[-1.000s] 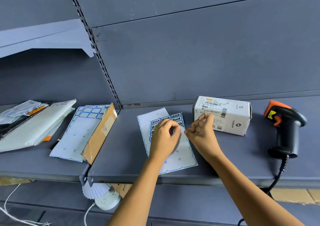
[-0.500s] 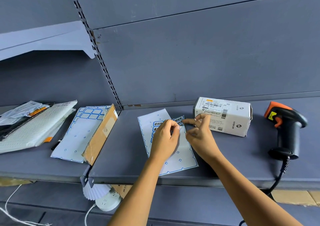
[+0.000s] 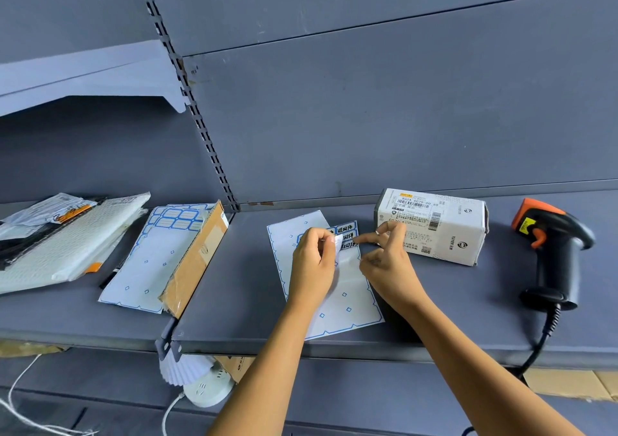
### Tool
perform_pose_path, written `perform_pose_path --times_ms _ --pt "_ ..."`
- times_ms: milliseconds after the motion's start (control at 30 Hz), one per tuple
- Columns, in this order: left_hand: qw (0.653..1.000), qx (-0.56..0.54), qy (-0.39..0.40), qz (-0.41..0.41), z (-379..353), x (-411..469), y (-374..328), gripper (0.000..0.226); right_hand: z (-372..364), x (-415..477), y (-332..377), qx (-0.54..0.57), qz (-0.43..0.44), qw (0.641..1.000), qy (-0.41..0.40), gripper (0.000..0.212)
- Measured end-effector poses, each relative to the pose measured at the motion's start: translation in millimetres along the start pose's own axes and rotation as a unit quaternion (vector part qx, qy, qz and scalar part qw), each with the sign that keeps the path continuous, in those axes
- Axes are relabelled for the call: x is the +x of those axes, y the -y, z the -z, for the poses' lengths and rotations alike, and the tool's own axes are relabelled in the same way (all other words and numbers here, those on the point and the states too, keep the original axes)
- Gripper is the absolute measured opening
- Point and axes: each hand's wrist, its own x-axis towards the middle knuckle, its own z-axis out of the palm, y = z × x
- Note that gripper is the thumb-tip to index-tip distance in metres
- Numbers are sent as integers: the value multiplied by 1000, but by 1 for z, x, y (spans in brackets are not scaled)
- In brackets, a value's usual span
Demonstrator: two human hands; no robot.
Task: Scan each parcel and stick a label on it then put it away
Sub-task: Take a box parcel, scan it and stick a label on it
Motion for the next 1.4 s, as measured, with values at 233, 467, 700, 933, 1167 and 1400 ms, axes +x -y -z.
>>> perform_pose_path --times_ms 233,467,700,933,1167,1400 --pt "999 -31 -11 27 0 2 3 21 1 -2 5 -4 1 1000 10 47" --pt "997 -5 -70 12 2 1 0 11 0 -6 8 15 -23 1000 -6 35" --pt "949 175 -34 -259 -7 -9 -2 21 1 -19 28 101 -73 989 -77 31" --pt "904 218 -53 -364 -10 -9 -3 18 17 -14 26 141 -186 966 -114 40" --pt "865 236 -47 -441 -13 -11 -5 6 19 -16 23 181 -246 947 -102 45" --pt "877 239 -16 -417 -13 -13 -5 8 30 -20 20 190 -218 949 -127 38"
